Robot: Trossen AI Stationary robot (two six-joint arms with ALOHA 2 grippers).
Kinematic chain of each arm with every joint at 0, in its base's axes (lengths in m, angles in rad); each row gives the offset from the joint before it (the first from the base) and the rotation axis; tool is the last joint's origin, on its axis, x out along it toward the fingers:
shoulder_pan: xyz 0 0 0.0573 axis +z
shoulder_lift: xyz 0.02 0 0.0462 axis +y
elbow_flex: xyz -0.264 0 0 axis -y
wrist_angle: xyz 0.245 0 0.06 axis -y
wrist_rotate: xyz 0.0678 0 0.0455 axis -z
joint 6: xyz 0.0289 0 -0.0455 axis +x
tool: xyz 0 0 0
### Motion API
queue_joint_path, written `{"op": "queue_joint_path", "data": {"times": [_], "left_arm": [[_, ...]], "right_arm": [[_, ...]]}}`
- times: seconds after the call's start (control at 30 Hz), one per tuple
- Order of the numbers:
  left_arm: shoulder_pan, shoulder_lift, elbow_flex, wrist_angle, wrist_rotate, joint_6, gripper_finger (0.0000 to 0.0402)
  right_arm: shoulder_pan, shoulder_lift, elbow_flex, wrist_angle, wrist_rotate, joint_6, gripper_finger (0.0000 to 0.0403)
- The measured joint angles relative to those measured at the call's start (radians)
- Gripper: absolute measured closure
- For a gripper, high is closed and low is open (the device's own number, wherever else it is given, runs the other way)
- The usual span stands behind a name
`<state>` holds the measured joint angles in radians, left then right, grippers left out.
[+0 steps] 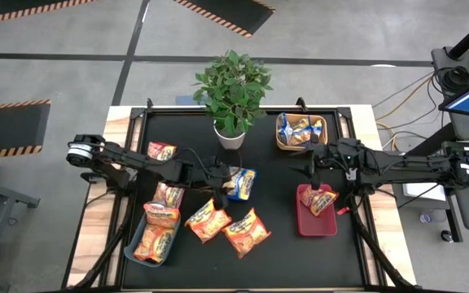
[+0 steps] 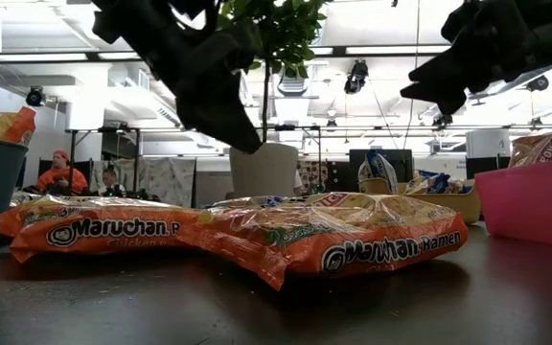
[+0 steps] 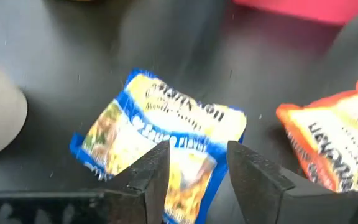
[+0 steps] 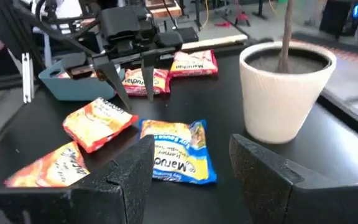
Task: Sort Maruchan noodles
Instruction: Put the blue noodle pack into the pink bin
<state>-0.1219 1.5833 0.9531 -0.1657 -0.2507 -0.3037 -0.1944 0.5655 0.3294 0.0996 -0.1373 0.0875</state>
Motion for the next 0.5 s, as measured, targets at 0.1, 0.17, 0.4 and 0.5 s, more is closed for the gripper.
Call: {"op": "queue_joint_path", "data": {"times": [0.1,0.17,0.4,0.5], "left_arm": [[0.0,0.0,-0.006,-0.021,0.0,0.007,0.0254],[0.0,0.0,-0.016,-0.023,0.0,0.025,0.0256],[-0.002,0.0,-0.037,-0.041,0.009,0.127,0.0276],[-0.002,-0.001,-0.039,-0.045,0.019,0.193,0.0286]], "right_arm": [[0.0,0.0,0.0,-0.02,0.0,0.079,0.0204],[0.0,0.0,0.0,-0.041,0.001,0.139,0.0204],[0.045,0.032,-0.001,-0.065,0.003,0.344,0.0204],[0.11,0.076,-0.002,-0.054,0.047,0.397,0.0205]]}}
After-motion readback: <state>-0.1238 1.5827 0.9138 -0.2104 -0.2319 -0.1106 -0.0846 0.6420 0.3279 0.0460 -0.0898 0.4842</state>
